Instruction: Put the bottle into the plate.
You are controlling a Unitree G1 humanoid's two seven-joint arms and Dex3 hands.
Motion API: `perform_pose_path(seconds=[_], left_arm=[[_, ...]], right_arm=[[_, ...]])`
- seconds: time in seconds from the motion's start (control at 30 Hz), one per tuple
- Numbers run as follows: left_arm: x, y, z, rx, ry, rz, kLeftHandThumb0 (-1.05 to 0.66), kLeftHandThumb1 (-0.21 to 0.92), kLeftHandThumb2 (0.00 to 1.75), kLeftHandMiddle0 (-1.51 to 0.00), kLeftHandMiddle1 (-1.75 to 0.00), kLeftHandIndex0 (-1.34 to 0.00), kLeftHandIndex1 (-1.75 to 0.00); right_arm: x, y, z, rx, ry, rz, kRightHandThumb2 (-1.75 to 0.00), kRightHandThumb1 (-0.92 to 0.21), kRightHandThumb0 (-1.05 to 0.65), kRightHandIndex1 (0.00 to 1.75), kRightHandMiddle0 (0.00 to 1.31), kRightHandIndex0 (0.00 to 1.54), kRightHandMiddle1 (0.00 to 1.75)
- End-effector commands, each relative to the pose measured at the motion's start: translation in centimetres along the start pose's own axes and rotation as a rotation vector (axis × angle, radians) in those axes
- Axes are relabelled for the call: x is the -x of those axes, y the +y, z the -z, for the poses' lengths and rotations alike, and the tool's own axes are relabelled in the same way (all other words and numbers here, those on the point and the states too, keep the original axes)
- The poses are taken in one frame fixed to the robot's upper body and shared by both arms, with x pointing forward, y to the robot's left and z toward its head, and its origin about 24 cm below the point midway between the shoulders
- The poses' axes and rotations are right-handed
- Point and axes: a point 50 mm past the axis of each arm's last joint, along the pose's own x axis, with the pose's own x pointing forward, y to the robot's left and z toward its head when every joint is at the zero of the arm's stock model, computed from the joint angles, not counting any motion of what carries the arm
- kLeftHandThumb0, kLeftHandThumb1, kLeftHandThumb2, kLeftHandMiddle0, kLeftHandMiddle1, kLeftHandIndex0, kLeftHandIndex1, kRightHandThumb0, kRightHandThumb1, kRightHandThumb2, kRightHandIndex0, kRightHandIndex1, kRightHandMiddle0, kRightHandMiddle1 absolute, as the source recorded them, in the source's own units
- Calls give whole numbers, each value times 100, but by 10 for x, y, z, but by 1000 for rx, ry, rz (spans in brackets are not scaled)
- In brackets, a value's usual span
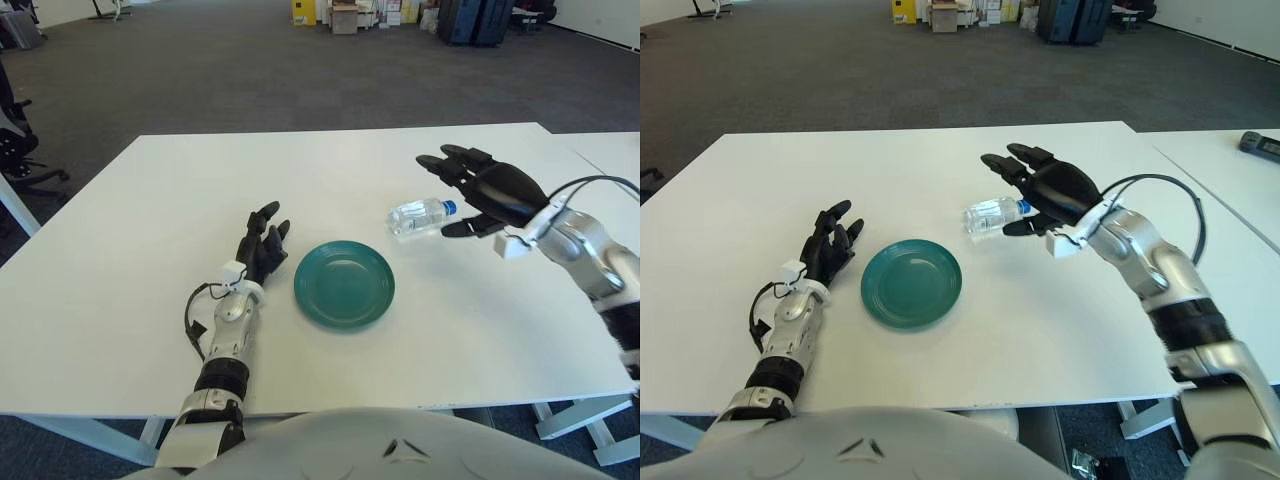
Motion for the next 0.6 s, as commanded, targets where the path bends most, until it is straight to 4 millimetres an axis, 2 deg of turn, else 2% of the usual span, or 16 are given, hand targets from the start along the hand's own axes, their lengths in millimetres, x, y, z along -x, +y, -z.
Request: perform_pose_path(seconds=[0.0,0.2,0.3,0.57], left_arm=[[-7,1,-8,-8,-23,17,-79,92,100,-55,-1,-2,-85],[-7,1,-9,-12,-29,23,-79,92,100,-55,0,-1,-84],[-7,1,-9,-17,-35,20,-80,92,99,-55,-1,-2,-85],[-7,2,-9,-19,-40,17,-80,92,98,-58,-2,-3,-86]], right_arm=[[-17,7,4,21,23,27,-55,-92,-101,0,0,2,17],[-29,15,8,17,29,16,-53,-92,-104,0,0,2,16],[-39,26,12,-14,48,-42,-53,-92,-105,0,0,1,14],[-45,46,15,-82,77,-116,-56,-92,-105,0,0,0,7]])
